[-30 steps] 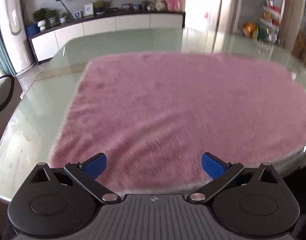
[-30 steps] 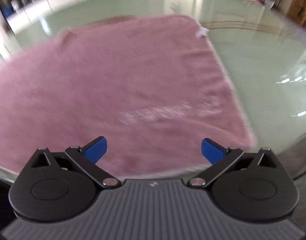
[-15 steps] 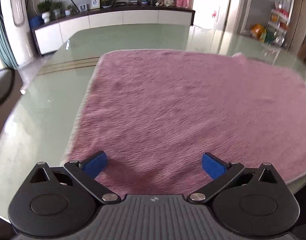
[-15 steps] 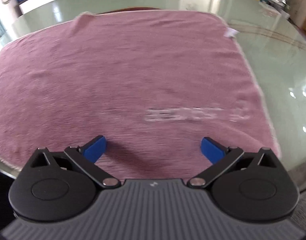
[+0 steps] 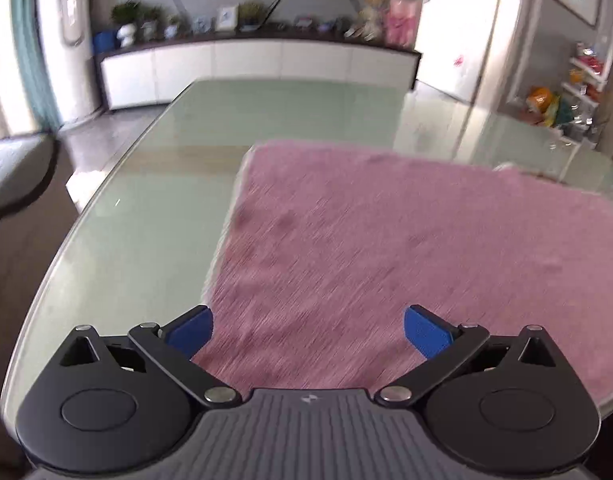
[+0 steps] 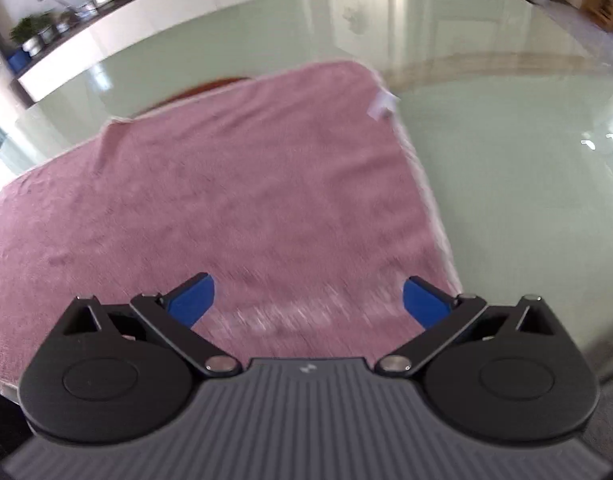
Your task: Fold towel
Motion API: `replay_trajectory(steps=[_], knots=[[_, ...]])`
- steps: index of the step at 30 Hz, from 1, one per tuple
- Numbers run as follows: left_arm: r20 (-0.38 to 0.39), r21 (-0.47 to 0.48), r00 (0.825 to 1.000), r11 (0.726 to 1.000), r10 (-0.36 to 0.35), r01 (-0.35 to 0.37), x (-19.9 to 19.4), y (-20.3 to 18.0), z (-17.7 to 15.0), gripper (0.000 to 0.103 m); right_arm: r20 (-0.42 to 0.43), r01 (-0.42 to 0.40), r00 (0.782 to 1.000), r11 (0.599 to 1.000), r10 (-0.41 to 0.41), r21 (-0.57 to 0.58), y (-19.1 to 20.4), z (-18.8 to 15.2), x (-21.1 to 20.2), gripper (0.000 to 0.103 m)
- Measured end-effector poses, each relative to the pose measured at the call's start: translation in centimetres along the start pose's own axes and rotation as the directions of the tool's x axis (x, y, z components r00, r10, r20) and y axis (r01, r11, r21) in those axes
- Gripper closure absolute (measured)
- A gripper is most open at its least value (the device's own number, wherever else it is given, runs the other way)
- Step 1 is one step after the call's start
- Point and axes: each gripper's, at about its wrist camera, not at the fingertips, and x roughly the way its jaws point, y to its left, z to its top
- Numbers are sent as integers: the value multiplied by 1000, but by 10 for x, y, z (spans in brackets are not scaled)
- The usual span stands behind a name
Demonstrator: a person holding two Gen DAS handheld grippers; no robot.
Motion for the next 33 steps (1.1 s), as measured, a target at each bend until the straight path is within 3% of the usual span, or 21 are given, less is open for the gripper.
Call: replay_trajectory(steps=[3,5,7,12,17,19,21,25,28,33], knots=[[-16,31,1000,999,-12,13,30,-17,13,1,49,50,998,988,-43,-145,31,4,23,0],[-56,34,998,999,16,-15,52,-24,14,1,28,56,998,983,-52,-177,41,4,39,0],[-86,26,996,999,27,-25,63,-23,10,0,-15,45,999,985,-48,-167,42,1,51,0],[-53,58,998,998,22,-19,62,-11,3,0,19,47,999,987,-44,-154,23,-1,50,0],[-56,7,996,998,67,-66,62,7,4,1,23,109,994,991,-107,-76,-7,9,50,0],[-58,-24,995,996,82,-84,60,10,8,3,52,98,994,993,-94,-60,-11,13,45,0],[-29,-29,997,997,67,-68,54,6,16,2,119,40,992,998,-35,-41,-10,25,36,0],[42,68,999,998,2,-5,62,-27,49,1,224,-5,974,996,25,-88,15,56,39,0],[49,118,999,993,-13,7,96,-51,81,1,230,6,973,990,26,-137,42,85,67,0],[9,118,998,991,59,-60,154,-58,109,1,206,19,979,994,3,-105,56,110,114,0]])
